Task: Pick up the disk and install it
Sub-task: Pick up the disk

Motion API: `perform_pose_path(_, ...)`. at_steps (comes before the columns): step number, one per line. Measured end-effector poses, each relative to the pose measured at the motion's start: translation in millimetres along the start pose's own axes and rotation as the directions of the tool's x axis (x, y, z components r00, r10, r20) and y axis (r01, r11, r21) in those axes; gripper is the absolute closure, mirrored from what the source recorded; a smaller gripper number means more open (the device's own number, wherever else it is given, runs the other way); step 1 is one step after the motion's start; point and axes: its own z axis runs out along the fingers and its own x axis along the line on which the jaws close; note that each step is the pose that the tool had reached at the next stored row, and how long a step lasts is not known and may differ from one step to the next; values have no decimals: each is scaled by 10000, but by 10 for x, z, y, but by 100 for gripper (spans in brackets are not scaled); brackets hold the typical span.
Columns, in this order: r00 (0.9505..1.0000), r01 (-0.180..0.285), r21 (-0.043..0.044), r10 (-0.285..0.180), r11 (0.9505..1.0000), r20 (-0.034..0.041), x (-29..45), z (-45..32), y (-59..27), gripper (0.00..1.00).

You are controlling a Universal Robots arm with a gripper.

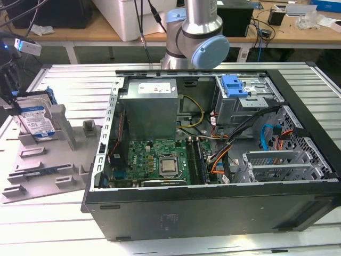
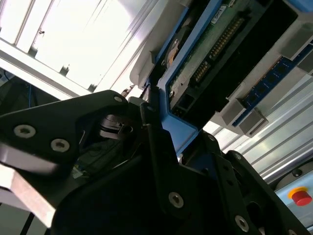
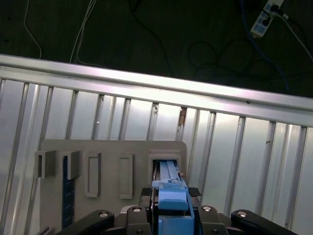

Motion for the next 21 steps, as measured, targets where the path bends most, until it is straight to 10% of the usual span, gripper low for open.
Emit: perform_pose_path(21,10000,0,-1,0,10000,1,1,0,2,63)
